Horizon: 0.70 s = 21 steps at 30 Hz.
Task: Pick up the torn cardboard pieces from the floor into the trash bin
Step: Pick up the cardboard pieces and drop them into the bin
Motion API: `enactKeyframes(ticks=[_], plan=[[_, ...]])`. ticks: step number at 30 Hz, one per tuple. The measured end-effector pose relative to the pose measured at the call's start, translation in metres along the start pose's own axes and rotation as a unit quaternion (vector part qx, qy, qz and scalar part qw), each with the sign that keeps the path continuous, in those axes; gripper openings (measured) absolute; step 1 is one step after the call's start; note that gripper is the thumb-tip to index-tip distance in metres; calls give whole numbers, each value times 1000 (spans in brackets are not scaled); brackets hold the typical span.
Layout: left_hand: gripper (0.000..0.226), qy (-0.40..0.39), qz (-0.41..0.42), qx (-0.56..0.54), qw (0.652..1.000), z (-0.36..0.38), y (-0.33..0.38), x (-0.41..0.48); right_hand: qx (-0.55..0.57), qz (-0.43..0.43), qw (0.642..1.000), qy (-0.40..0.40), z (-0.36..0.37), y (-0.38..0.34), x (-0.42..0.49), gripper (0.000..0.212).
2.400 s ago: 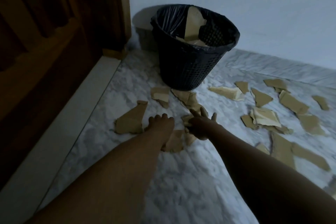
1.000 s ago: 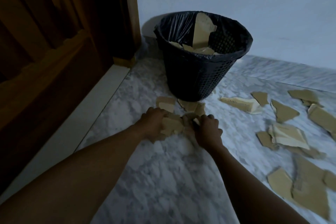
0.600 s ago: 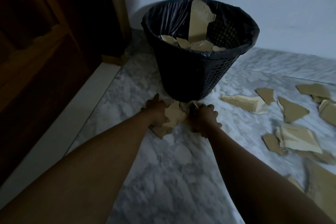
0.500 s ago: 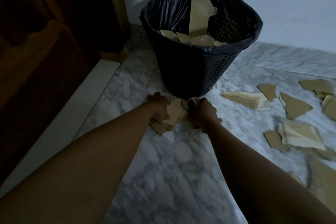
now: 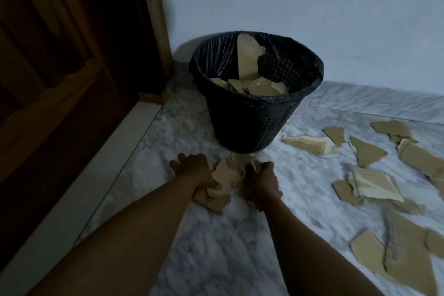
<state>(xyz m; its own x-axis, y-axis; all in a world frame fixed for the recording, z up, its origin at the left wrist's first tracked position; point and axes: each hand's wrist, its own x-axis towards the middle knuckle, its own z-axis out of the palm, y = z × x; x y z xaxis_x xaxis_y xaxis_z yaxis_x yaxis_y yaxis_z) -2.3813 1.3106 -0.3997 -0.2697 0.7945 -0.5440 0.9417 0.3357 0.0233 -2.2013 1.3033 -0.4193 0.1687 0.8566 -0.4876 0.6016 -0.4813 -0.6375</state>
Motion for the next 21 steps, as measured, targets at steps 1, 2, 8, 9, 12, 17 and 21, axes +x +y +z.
enactKeyframes(ticks=[1,2,8,9,12,17,21], plan=[[107,1,17,-22,1000,4,1,-6,9,-4,1000,5,1,5,-5,42],[100,-1,39,-46,998,9,3,-11,18,-5,1000,11,2,10,-10,41],[56,41,94,-124,987,33,10,-52,34,-68,997,29,5,39,-52,36],[51,44,97,-133,985,33,10,-57,49,-82,995,31,5,42,-57,35],[54,45,117,-177,976,28,14,-67,92,-104,989,58,-3,45,-65,32],[51,32,180,-212,960,7,37,-79,155,-104,978,95,-38,46,-68,22],[44,92,260,-267,924,-28,67,-103,173,-143,960,166,-93,17,-85,16]])
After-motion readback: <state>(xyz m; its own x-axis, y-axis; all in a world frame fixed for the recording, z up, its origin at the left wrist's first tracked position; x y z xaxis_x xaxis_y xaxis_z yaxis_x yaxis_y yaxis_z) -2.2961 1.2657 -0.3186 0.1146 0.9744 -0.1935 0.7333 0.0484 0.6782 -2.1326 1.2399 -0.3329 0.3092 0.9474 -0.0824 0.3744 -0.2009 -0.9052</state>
